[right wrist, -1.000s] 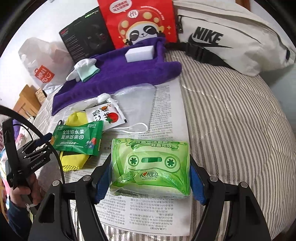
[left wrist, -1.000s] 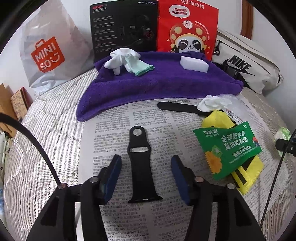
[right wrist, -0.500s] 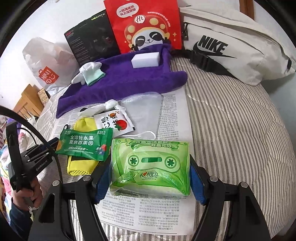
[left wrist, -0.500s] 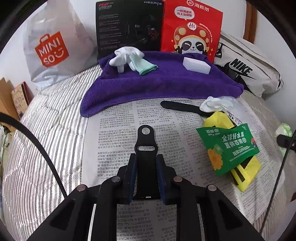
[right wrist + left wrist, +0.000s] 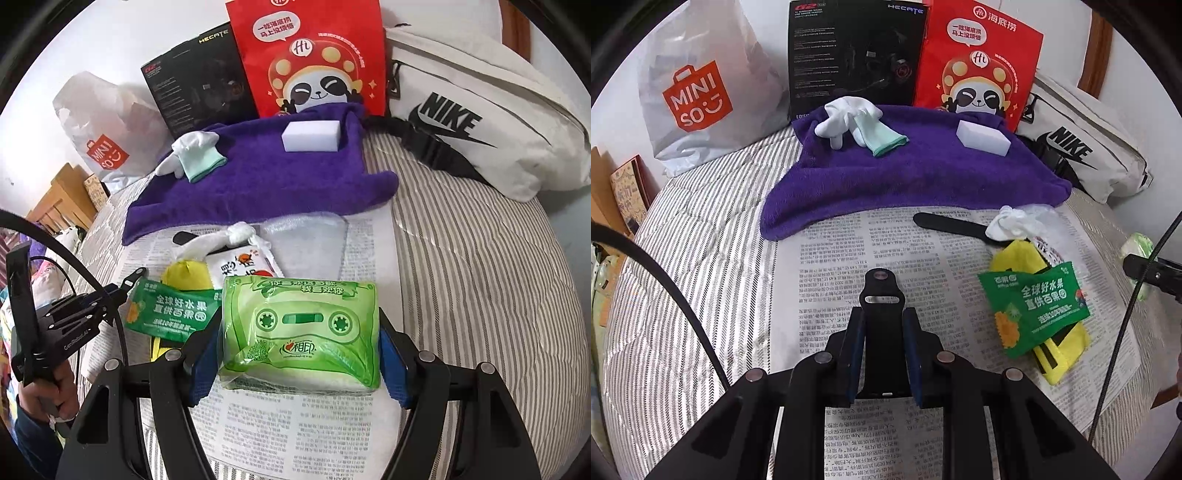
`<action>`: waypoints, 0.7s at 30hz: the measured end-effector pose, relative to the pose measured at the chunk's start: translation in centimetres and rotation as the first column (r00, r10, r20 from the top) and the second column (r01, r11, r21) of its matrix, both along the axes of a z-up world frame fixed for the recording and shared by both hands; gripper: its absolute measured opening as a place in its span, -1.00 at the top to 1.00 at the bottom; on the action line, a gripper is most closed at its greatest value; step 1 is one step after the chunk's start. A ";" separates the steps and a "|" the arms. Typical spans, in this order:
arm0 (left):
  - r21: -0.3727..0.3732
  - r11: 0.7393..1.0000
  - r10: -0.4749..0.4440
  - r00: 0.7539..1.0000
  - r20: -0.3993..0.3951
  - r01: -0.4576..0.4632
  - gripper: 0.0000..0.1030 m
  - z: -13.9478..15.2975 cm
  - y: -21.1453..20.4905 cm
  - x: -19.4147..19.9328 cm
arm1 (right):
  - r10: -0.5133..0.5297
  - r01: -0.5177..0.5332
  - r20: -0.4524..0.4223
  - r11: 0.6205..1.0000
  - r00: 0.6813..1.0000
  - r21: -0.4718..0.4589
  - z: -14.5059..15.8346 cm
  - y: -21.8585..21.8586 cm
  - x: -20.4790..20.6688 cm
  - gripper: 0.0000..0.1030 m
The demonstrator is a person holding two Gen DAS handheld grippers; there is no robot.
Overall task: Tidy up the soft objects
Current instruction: 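Lift the strap with the left gripper while the right carries the tissue pack toward the towel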
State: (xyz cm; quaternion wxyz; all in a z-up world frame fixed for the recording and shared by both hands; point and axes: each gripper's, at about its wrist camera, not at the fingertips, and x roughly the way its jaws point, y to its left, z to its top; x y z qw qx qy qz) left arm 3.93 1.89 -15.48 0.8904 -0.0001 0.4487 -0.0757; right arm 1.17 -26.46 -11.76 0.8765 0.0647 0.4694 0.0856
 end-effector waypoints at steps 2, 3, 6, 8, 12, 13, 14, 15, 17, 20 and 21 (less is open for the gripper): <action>-0.005 1.000 0.004 1.000 -0.002 -0.004 0.61 0.3 0.1 0.1 | 0.007 -0.007 -0.001 1.000 1.000 0.001 0.1 0.1 0.2 -0.41; -0.007 1.000 0.003 1.000 0.000 -0.003 0.61 0.5 0.2 0.1 | 0.010 -0.010 0.000 1.000 1.000 0.001 0.1 0.1 0.3 -0.41; -0.007 1.000 0.007 1.000 0.004 -0.007 0.61 1.1 0.4 0.2 | 0.017 -0.017 0.007 1.000 1.000 0.006 0.4 0.3 0.6 -0.41; -0.007 1.000 0.008 1.000 0.005 -0.008 0.61 1.4 0.5 0.3 | 0.026 -0.026 0.012 1.000 1.000 0.009 0.7 0.4 0.8 -0.41; -0.021 1.000 0.021 1.000 0.004 -0.020 0.61 1.9 0.9 0.6 | 0.046 -0.046 0.016 0.999 0.999 0.004 0.9 0.9 1.3 -0.41; -0.025 0.999 0.025 1.000 0.007 -0.025 0.61 2.1 1.0 0.7 | 0.052 -0.053 0.019 0.999 0.998 0.004 1.1 1.1 1.4 -0.41; -0.026 0.999 0.026 1.000 0.010 -0.026 0.61 2.3 1.1 0.8 | 0.055 -0.055 0.021 0.998 0.998 0.005 1.1 1.1 1.5 -0.41; -0.027 0.999 0.028 1.000 0.015 -0.027 0.61 2.5 1.1 0.8 | 0.058 -0.058 0.023 0.998 0.998 0.006 1.2 1.3 1.6 -0.41; -0.029 0.999 0.027 0.999 0.023 -0.027 0.61 3.1 1.2 1.0 | 0.070 -0.070 0.032 0.998 0.997 0.007 1.5 1.5 1.8 -0.41; -0.036 0.999 0.020 0.999 0.033 -0.019 0.61 3.9 1.2 1.3 | 0.078 -0.079 0.045 0.997 0.996 0.009 1.9 1.8 2.3 -0.41; -0.036 0.999 0.016 0.999 0.035 -0.015 0.61 4.1 1.2 1.5 | 0.079 -0.079 0.047 0.997 0.996 0.008 1.9 1.9 2.5 -0.41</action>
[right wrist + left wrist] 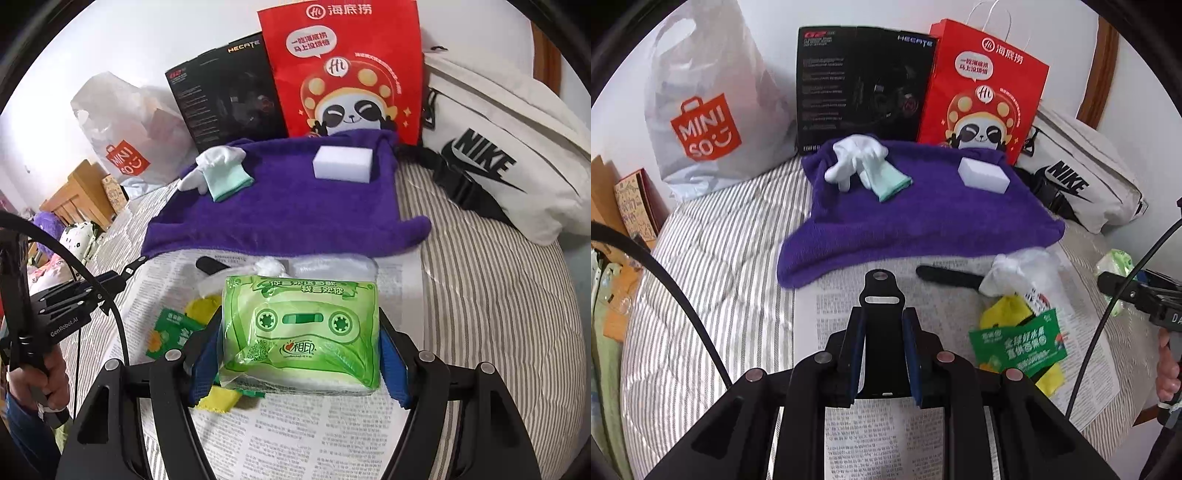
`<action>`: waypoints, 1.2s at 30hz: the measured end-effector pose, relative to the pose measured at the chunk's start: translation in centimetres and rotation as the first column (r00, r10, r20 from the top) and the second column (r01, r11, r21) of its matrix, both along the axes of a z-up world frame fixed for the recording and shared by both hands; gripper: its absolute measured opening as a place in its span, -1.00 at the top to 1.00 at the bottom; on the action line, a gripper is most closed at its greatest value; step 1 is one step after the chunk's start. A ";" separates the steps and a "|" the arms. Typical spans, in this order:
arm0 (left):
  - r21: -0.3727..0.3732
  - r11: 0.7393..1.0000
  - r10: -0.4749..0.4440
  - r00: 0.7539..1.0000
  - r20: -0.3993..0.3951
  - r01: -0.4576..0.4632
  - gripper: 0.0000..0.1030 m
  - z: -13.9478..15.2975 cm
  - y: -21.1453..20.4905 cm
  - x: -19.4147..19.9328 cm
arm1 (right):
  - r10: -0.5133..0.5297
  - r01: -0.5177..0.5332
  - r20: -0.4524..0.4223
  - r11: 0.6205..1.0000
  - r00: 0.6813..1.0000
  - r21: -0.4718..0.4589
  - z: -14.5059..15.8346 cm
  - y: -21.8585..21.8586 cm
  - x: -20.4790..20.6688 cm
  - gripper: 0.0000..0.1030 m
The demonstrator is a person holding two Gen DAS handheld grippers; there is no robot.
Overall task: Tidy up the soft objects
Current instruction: 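Lift the strap with the left gripper while the right carries the tissue pack toward the towel, then lower the tissue pack onto the towel with the right gripper while the left places the strap there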
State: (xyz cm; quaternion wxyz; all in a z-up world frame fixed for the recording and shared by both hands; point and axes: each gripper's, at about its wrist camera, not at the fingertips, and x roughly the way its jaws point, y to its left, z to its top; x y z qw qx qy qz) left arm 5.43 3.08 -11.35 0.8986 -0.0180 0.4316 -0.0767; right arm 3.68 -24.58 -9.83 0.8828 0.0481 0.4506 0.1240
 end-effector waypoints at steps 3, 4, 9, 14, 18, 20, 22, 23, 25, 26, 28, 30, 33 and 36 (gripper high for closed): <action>0.004 1.000 -0.011 1.000 0.015 0.011 0.61 0.9 -0.1 0.7 | 0.004 -0.004 0.005 1.000 1.000 -0.011 0.3 0.4 0.7 -0.41; 0.005 1.000 -0.013 1.000 0.018 0.013 0.61 1.1 -0.1 1.0 | 0.007 -0.007 0.008 1.000 1.000 -0.012 0.4 0.4 1.0 -0.41; 0.001 1.000 -0.028 0.999 0.039 0.028 0.61 2.4 0.0 2.7 | 0.002 -0.002 0.017 1.000 1.000 -0.025 0.9 0.6 2.6 -0.41; 0.000 0.999 -0.046 0.997 0.055 0.046 0.61 3.4 0.1 4.9 | -0.001 0.002 0.034 0.999 0.999 -0.037 1.3 0.8 4.9 -0.41; -0.011 0.998 -0.055 0.997 0.059 0.055 0.61 3.8 0.2 7.0 | -0.009 0.010 0.033 0.998 0.999 -0.055 1.3 0.8 7.0 -0.41; -0.009 0.998 -0.059 0.997 0.058 0.059 0.61 3.9 0.2 8.3 | -0.013 0.015 0.034 0.998 0.999 -0.066 1.3 0.8 8.1 -0.41; -0.003 0.998 -0.066 0.996 0.060 0.067 0.61 3.9 0.1 9.5 | -0.017 0.020 0.036 0.997 0.999 -0.072 1.3 0.8 9.2 -0.41; 0.000 0.998 -0.069 0.996 0.061 0.069 0.61 3.9 0.0 10.0 | -0.020 0.022 0.036 0.997 0.999 -0.076 1.3 0.9 9.8 -0.41; 0.001 0.997 -0.074 0.995 0.064 0.074 0.61 3.9 0.0 11.2 | -0.024 0.027 0.033 0.996 0.999 -0.083 1.1 0.9 11.0 -0.41; 0.000 0.997 -0.076 0.995 0.063 0.077 0.61 3.8 0.0 11.8 | -0.026 0.029 0.030 0.996 0.999 -0.085 1.0 0.9 11.5 -0.41; -0.007 0.997 -0.081 0.995 0.061 0.082 0.61 3.6 -0.1 12.9 | -0.030 0.031 0.021 0.995 0.999 -0.094 0.6 1.0 12.6 -0.41; -0.006 0.996 -0.085 0.995 0.058 0.085 0.61 3.3 -0.2 14.1 | -0.032 0.033 0.010 0.993 0.999 -0.110 0.0 1.0 13.8 -0.41; -0.009 0.996 -0.093 0.994 0.050 0.094 0.61 2.5 -0.4 15.6 | -0.036 0.034 -0.011 0.992 0.999 -0.119 -0.9 1.0 15.1 -0.41; -0.017 0.995 -0.093 0.995 0.040 0.094 0.61 1.7 -0.4 16.9 | -0.047 0.042 -0.036 0.992 0.998 -0.120 -2.2 0.9 16.4 -0.41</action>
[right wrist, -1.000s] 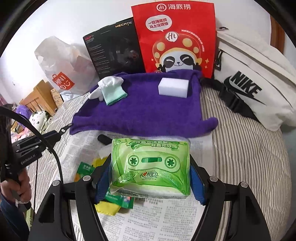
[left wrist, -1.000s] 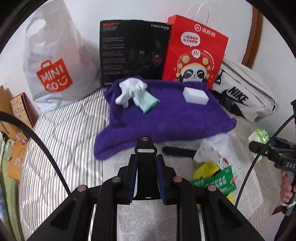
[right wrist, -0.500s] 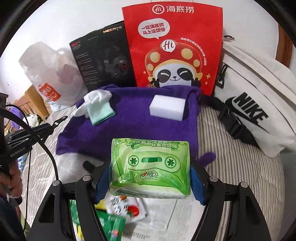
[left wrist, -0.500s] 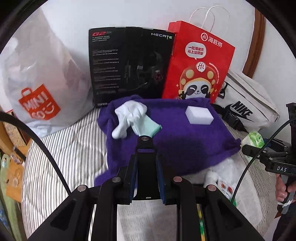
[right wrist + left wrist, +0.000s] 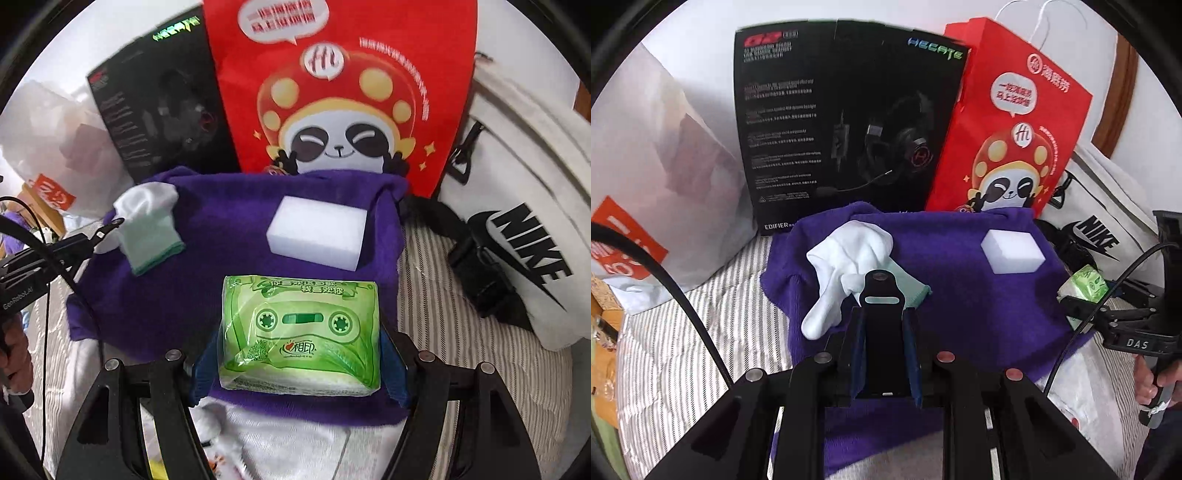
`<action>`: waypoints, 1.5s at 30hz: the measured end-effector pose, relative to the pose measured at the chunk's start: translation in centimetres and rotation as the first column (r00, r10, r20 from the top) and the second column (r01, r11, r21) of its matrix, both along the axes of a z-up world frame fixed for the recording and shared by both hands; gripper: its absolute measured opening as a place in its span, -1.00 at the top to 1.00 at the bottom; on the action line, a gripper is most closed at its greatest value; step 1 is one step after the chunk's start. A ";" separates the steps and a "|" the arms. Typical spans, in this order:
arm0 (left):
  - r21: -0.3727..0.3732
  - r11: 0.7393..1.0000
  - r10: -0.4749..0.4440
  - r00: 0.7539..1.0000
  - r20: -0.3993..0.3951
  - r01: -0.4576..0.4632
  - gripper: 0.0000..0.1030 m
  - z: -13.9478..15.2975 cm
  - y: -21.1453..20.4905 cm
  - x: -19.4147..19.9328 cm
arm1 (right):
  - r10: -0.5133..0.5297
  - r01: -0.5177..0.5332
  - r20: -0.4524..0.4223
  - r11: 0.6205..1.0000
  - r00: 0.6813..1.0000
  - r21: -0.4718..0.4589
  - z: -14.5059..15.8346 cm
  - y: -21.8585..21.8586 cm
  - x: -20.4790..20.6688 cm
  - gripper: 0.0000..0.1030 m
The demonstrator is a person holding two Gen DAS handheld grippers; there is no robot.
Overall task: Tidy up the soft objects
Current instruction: 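Lower the tissue pack onto the towel with the right gripper while the left places the strap there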
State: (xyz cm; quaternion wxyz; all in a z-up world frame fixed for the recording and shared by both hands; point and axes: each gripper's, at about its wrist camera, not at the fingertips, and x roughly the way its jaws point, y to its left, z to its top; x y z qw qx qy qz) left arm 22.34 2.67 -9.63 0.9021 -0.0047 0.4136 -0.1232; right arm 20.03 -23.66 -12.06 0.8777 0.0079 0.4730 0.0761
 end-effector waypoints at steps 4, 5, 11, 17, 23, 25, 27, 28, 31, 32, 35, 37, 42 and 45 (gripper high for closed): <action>0.000 1.000 -0.004 1.000 -0.011 0.004 0.61 -1.0 0.0 1.2 | -0.008 0.008 -0.026 1.000 1.000 0.005 -1.3 -0.2 1.4 -0.41; 0.003 1.000 -0.005 1.000 -0.014 0.005 0.61 -1.2 0.1 1.4 | -0.008 0.008 -0.029 1.000 1.000 -0.003 -1.5 -0.1 1.7 -0.41; -0.010 1.000 0.001 0.999 -0.032 -0.001 0.61 -2.4 0.8 2.3 | 0.002 -0.005 -0.046 0.998 0.999 -0.057 -2.8 0.6 3.0 -0.41; 0.001 1.000 -0.003 0.998 -0.063 0.003 0.61 -4.0 1.2 2.3 | 0.006 -0.011 -0.067 0.997 0.998 -0.072 -3.9 1.1 3.9 -0.41; 0.003 1.000 -0.003 0.996 -0.087 0.003 0.61 -5.1 1.7 2.3 | 0.021 -0.027 -0.074 0.996 0.997 -0.081 -4.6 1.4 4.1 -0.41; 0.008 1.000 -0.007 0.996 -0.091 0.008 0.60 -5.1 1.6 2.4 | 0.026 -0.032 -0.075 0.996 0.997 -0.081 -4.8 1.4 4.1 -0.41; 0.008 1.000 -0.005 0.996 -0.093 0.006 0.60 -5.1 1.5 2.4 | 0.028 -0.033 -0.073 0.997 0.997 -0.077 -4.9 1.3 4.0 -0.41; 0.006 1.000 -0.007 0.995 -0.096 0.008 0.60 -5.1 1.5 2.4 | 0.029 -0.035 -0.073 0.997 0.997 -0.076 -4.9 1.1 4.1 -0.41; 0.009 1.000 -0.008 0.995 -0.100 0.009 0.60 -5.1 1.3 2.3 | 0.049 -0.055 -0.080 0.996 0.996 -0.073 -5.0 0.9 4.5 -0.48; 0.009 1.000 -0.007 0.995 -0.103 0.008 0.59 -5.2 1.3 2.3 | 0.064 -0.070 -0.084 0.995 0.994 -0.067 -5.0 1.0 4.5 -0.57; -0.018 1.000 -0.014 0.995 -0.102 0.012 0.35 -5.0 1.3 2.2 | 0.086 -0.093 -0.091 0.993 0.992 -0.074 -5.1 1.3 4.5 -0.61; -0.032 0.999 -0.023 0.993 -0.116 0.019 0.07 -5.0 1.3 2.0 | 0.080 -0.087 -0.096 0.993 0.992 -0.075 -5.0 1.5 4.4 -0.61; -0.033 0.999 -0.041 0.994 -0.105 0.038 -0.04 -3.9 1.1 0.9 | 0.062 -0.069 -0.099 0.995 0.993 -0.070 -3.7 1.2 3.7 -0.62; -0.036 0.999 -0.033 0.995 -0.097 0.029 -0.09 -3.0 1.3 0.2 | 0.057 -0.063 -0.077 0.995 0.995 -0.073 -2.2 1.2 2.8 -0.62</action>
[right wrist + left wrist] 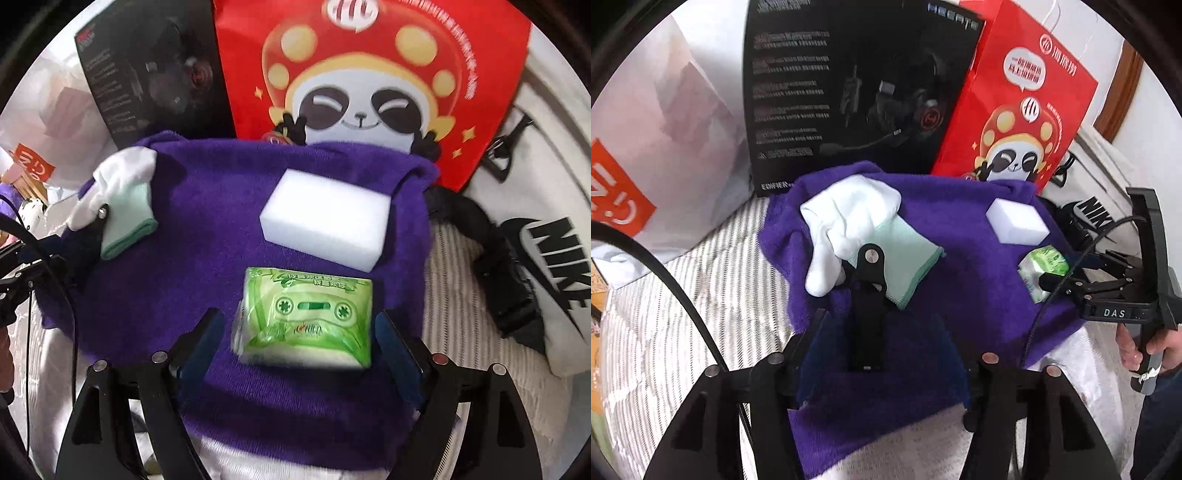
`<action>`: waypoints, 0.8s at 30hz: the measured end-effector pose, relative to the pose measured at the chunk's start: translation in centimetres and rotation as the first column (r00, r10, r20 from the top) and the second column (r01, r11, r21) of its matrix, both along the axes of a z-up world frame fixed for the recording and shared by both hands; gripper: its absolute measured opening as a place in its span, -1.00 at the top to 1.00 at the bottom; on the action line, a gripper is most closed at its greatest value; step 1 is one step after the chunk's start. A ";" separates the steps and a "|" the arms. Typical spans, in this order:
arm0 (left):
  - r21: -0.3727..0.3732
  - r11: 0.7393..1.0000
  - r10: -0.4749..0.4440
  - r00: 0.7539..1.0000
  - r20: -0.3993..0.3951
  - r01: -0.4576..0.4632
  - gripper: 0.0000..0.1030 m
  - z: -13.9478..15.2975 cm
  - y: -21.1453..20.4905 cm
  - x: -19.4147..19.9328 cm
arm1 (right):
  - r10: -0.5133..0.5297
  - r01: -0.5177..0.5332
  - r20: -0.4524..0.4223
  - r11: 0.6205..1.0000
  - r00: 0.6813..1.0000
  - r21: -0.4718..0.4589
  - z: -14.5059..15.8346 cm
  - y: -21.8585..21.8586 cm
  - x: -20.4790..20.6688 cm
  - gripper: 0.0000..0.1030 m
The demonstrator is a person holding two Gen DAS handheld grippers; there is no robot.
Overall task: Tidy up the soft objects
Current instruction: 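Lower the tissue pack onto the towel with the right gripper while the left places the strap there, then move the right gripper to the clear mesh bag and close on it while the left approaches the green packet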
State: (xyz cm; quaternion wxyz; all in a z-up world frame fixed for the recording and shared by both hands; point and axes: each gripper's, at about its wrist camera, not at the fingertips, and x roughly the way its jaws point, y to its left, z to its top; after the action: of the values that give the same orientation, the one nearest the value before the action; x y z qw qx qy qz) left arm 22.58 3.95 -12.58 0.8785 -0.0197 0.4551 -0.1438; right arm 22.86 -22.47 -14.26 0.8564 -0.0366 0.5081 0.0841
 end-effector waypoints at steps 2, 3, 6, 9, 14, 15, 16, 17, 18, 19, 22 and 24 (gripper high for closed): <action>-0.004 1.000 0.012 1.000 0.011 -0.012 -0.11 0.9 0.2 -0.7 | 0.001 -0.001 0.018 1.000 1.000 0.007 1.2 0.0 -0.9 -0.62; -0.004 1.000 0.015 1.000 0.014 -0.015 -0.12 1.2 0.3 -0.9 | 0.000 0.000 0.029 1.000 1.000 0.010 1.9 -0.1 -1.5 -0.62; 0.004 1.000 0.014 0.999 0.031 -0.014 -0.20 2.5 0.1 -2.2 | -0.004 0.003 0.051 1.000 0.999 0.021 3.3 -0.5 -3.3 -0.62; 0.022 1.000 0.012 0.999 0.044 -0.013 -0.22 3.4 -0.1 -3.6 | -0.001 -0.002 0.062 0.999 0.998 0.048 4.2 -0.5 -6.0 -0.62; 0.040 0.999 0.019 0.999 0.043 -0.020 -0.22 3.9 -0.1 -6.1 | 0.022 -0.024 0.059 0.999 0.998 0.023 3.9 -0.2 -9.9 -0.62; 0.039 0.999 0.021 0.999 0.041 -0.023 -0.22 3.9 -0.1 -6.5 | 0.022 -0.023 0.049 1.000 0.999 0.016 3.5 -0.3 -10.5 -0.62; 0.037 0.999 0.026 0.999 0.038 -0.028 -0.22 3.9 0.0 -7.2 | 0.019 -0.019 0.038 1.000 0.999 0.011 3.0 -0.4 -11.2 -0.62; 0.033 0.999 0.030 0.999 0.036 -0.031 -0.22 3.9 0.0 -7.6 | 0.009 -0.009 0.022 1.000 1.000 0.007 2.2 -0.7 -11.8 -0.62; 0.028 0.999 0.032 0.999 0.034 -0.033 -0.22 3.9 0.0 -8.1 | -0.002 0.002 0.006 1.000 1.000 0.006 1.5 -0.9 -12.1 -0.62; 0.018 0.999 0.035 0.999 0.031 -0.036 -0.22 3.9 0.1 -8.8 | -0.024 0.024 -0.019 1.000 1.000 0.000 0.4 -1.4 -12.4 -0.62; 0.010 0.999 0.037 0.999 0.018 -0.038 -0.22 3.5 0.1 -10.5 | -0.067 0.067 -0.057 0.998 0.996 0.004 -1.7 -2.3 -12.5 -0.62; 0.020 0.999 0.039 0.999 0.010 -0.040 -0.22 3.1 0.1 -11.4 | -0.092 0.093 -0.080 0.996 0.993 0.015 -2.7 -2.9 -12.2 -0.62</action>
State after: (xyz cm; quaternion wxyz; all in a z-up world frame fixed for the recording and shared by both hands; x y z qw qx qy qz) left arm 11.21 4.03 -9.50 0.8836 -0.0192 0.4517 -0.1219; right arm 10.62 -25.34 -17.00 0.8390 -0.0018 0.5418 0.0503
